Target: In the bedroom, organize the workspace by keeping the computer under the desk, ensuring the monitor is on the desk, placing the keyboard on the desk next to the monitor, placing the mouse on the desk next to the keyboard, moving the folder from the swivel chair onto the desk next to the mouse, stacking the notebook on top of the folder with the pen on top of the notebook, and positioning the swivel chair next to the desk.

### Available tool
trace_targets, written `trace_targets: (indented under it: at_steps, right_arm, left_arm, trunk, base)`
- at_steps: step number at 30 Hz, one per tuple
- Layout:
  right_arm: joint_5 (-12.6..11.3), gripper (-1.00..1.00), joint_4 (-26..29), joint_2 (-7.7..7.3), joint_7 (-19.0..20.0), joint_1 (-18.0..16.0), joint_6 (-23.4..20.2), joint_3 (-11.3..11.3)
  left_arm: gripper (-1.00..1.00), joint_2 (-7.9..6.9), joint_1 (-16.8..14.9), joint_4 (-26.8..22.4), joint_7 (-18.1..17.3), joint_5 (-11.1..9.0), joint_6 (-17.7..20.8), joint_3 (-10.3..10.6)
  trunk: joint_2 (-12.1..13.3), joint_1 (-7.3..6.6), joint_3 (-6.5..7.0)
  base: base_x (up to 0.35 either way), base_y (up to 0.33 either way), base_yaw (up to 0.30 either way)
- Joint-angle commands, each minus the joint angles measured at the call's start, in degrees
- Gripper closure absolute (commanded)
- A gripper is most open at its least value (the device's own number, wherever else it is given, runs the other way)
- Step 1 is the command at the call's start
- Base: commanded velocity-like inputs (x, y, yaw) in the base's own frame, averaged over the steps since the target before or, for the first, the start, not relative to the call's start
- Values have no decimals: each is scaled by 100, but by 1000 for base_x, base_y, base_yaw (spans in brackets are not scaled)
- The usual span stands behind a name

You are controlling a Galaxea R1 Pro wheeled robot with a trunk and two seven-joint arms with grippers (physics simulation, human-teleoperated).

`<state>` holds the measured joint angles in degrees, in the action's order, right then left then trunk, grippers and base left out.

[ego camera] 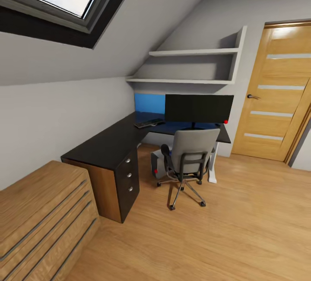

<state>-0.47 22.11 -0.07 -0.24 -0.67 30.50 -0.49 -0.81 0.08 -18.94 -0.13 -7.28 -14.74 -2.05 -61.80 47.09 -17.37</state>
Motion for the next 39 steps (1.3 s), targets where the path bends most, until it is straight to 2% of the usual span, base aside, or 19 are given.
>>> trace_targets:
  at_steps: [1,4,6,7,9,14,31,39]
  right_arm:
    - [-1,-100,-147,1,-2,-4,372,-3]
    - [-5,-100,-220,-2,-4,-4,530,-3]
    - [-5,-100,-255,-3,-3,-4,584,-3]
    - [-6,-100,-285,-2,-3,-4,618,-3]
    - [-6,-100,-340,-2,-3,-4,633,-3]
    - [-6,-100,-363,-21,-2,-4,647,-10]
    - [-11,-100,-378,-22,-2,-4,638,-12]
    - [-14,-100,-376,0,-4,-4,616,-6]
  left_arm:
    - [-100,1,-1,42,-16,-89,-78,-7]
    - [-100,6,0,56,-20,-97,-277,-2]
    - [-100,8,0,89,-21,-100,-547,0]
    - [-100,8,0,259,-22,-103,-892,2]
    - [-100,7,0,484,-22,-98,-1098,7]
    - [-100,25,0,604,14,-90,-1161,19]
    - [-100,33,0,809,22,-89,-1164,29]
    - [-100,37,0,812,22,-88,-1191,29]
  trunk:
    - [-3,0,-5]
    - [-3,0,-5]
    - [-3,0,-5]
    - [-3,0,-5]
    - [-3,0,-5]
    - [-3,0,-5]
    - [-3,0,-13]
    - [-3,0,-77]
  base:
    - [0,0,-33]
    - [0,0,-113]
    - [0,0,-206]
    - [0,0,-243]
    - [0,-6,-254]
    - [0,-175,-281]
    - [20,-327,-295]
    - [29,-56,-116]
